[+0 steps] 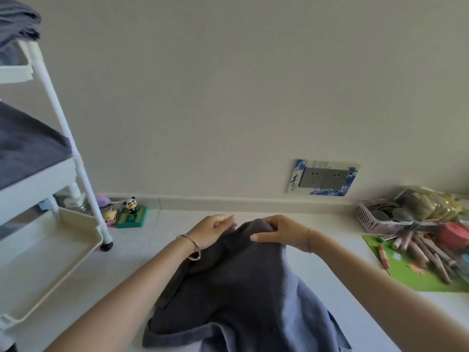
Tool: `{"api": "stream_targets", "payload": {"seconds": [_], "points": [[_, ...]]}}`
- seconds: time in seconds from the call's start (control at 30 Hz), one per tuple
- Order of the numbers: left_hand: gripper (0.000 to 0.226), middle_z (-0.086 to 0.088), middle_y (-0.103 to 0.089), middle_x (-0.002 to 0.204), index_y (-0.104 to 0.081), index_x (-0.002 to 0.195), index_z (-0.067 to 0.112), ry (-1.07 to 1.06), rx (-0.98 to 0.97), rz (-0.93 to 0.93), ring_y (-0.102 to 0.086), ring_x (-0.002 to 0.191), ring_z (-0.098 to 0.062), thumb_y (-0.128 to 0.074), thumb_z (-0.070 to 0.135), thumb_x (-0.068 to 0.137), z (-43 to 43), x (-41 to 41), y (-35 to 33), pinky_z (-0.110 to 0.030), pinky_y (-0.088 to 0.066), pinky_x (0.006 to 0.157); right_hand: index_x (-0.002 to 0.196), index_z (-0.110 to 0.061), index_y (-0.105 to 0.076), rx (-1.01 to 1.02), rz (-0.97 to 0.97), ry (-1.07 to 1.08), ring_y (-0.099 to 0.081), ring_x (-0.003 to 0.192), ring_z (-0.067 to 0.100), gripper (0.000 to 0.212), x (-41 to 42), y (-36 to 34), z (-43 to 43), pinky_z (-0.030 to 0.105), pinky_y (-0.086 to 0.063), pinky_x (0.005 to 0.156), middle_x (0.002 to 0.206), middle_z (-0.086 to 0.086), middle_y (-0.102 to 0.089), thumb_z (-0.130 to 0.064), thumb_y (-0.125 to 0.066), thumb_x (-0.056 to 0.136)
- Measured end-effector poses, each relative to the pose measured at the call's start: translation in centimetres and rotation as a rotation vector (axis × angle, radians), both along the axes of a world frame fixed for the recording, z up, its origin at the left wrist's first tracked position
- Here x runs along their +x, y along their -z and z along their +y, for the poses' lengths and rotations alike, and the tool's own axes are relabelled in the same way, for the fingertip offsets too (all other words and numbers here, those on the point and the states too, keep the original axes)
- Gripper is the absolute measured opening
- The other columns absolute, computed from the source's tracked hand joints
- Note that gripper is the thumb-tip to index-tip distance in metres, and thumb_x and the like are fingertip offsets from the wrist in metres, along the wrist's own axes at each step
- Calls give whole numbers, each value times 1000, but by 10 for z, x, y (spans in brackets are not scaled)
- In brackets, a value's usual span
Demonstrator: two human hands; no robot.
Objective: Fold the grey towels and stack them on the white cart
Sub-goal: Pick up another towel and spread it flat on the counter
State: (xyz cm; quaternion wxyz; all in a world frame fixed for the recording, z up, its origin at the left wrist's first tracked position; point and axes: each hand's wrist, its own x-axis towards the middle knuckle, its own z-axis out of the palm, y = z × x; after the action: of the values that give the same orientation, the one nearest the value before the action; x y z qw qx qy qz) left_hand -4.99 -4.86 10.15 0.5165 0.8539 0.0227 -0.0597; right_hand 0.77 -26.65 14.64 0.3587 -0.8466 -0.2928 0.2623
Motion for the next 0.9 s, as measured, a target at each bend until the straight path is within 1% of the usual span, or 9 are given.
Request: {"api": "stream_targets", "payload": {"seconds": [0.1,0.17,0.23,0.3,0.43,0.53,0.67,0.73,0.9], "points": [[63,4,-68,114,-68,111,19,138,-127,15,-61,108,-6,-32,65,86,-29,3,-11,-21,-43,97,80,10,-43,28,44,-34,-44,69,16,84,0,-2,6,34,-40,70,72,13,-44,-65,-73,61],[66,10,-66,116,-67,112,27,183,-102,-12,-57,112,-3,-30,74,82,-37,6,-17,-22,-41,99,92,15,-46,64,109,-51,-52,77,16,85,1,-5,5,43,-48,85,82,27,-52,-61,-75,64],[66,9,-64,117,-62,112,27,153,-119,-45,-57,111,-3,-34,78,80,-40,10,-15,-22,-41,97,105,13,-51,94,181,-63,-61,91,24,82,3,-7,1,50,-42,100,96,27,-61,-55,-76,68],[68,6,-63,115,-55,114,23,116,-170,-55,-58,105,-1,-39,78,77,-43,11,-15,-20,-43,91,100,9,-55,120,264,-77,-62,101,32,64,5,-8,-4,48,-42,103,103,25,-63,-45,-77,72],[48,16,-64,81,-62,87,23,123,-171,-25,-58,77,2,-44,67,84,-47,12,-13,-14,-45,74,78,-16,-56,188,356,-49,-53,86,16,27,6,-10,-14,32,-41,85,84,3,-59,-33,-76,75],[39,12,-49,53,-55,62,18,105,-138,-40,-42,52,-2,-60,49,85,-43,7,-14,-14,-35,53,93,-14,-64,76,291,-39,-61,92,16,46,3,-12,-21,32,-47,91,94,7,-67,-49,-79,67],[39,10,-44,53,-48,55,19,4,-156,-120,-41,54,-3,-66,40,84,-24,5,-21,-15,-36,59,90,-16,-71,-329,166,-126,-65,88,12,42,-4,-5,-39,28,-52,90,87,-3,-72,-54,-73,71],[41,13,-38,51,-45,54,20,-95,-157,-157,-36,53,-2,-65,38,85,-8,5,-24,-18,-32,59,86,-18,-72,-395,172,-115,-66,89,13,43,-4,-8,-54,24,-51,88,86,-7,-72,-56,-74,66],[38,-5,-44,73,-58,80,13,-300,-215,-66,-43,72,-15,-63,50,82,33,-1,-17,-23,-34,66,76,-12,-72,-71,319,-48,-66,83,13,38,3,-48,-91,12,-48,71,81,-4,-73,-48,-78,66]]}}
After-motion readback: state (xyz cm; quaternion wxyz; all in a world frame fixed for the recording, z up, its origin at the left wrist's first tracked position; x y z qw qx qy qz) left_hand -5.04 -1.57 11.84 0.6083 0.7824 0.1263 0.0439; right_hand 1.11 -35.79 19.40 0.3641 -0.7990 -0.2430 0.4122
